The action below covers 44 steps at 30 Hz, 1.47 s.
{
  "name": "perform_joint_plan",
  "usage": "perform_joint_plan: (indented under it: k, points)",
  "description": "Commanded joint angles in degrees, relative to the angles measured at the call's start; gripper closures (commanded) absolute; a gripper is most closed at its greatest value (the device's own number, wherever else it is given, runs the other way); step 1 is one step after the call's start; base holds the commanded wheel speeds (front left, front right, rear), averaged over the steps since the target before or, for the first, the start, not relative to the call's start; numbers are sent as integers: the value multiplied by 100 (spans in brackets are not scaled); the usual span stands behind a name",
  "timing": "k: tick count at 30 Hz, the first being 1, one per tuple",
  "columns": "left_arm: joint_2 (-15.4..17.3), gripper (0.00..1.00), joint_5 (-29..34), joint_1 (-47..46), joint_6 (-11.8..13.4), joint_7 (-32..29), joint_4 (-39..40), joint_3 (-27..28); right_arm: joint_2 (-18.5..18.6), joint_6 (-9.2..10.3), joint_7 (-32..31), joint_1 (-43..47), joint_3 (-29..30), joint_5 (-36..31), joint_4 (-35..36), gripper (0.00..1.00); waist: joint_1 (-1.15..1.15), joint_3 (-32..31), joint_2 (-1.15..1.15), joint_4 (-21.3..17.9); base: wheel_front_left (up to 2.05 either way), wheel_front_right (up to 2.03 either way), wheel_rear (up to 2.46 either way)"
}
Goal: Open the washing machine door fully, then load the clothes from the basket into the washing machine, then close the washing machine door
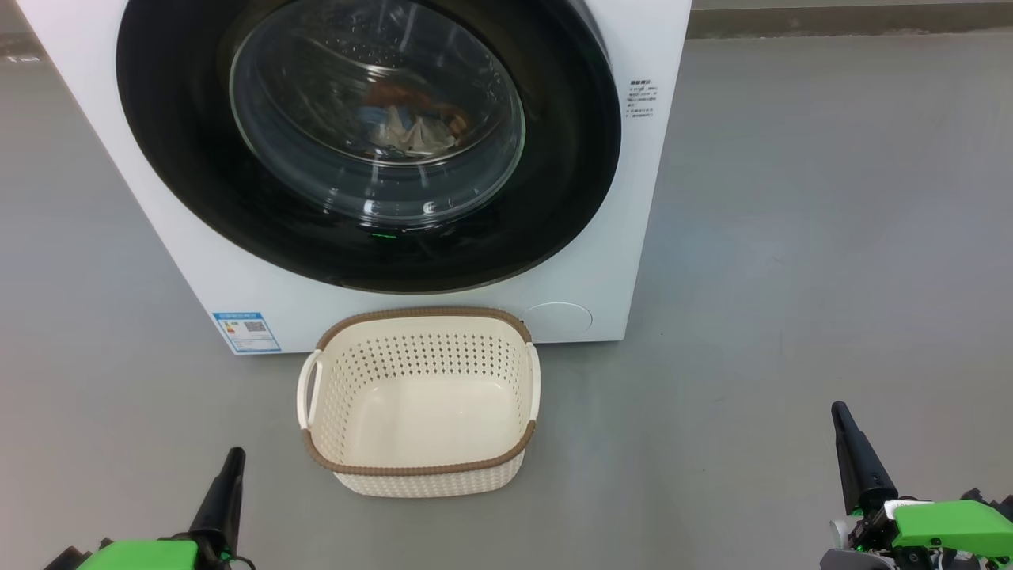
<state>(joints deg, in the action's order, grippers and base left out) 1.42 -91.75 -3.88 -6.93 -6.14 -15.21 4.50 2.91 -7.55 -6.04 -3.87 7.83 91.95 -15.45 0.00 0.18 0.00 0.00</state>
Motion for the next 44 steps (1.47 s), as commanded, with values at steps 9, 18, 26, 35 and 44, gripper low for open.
perform_joint_plan:
  k: [9,18,26,35,44]
  points:
    - [145,100,-43,-231,-56,-34,116,200,5,6,-41,-231,-135,25,143,100,0,0,0,0,0,0,0]
    - [145,100,-43,-231,-56,-34,116,200,4,6,-42,-231,-134,24,143,100,0,0,0,0,0,0,0]
    - [145,100,-43,-231,-56,-34,116,200,3,6,-43,-231,-133,23,143,100,0,0,0,0,0,0,0]
    - [145,100,-43,-231,-56,-34,116,200,2,6,-44,-231,-131,22,143,100,0,0,0,0,0,0,0]
    - [145,100,-43,-231,-56,-34,116,200,2,6,-45,-231,-131,21,143,100,0,0,0,0,0,0,0]
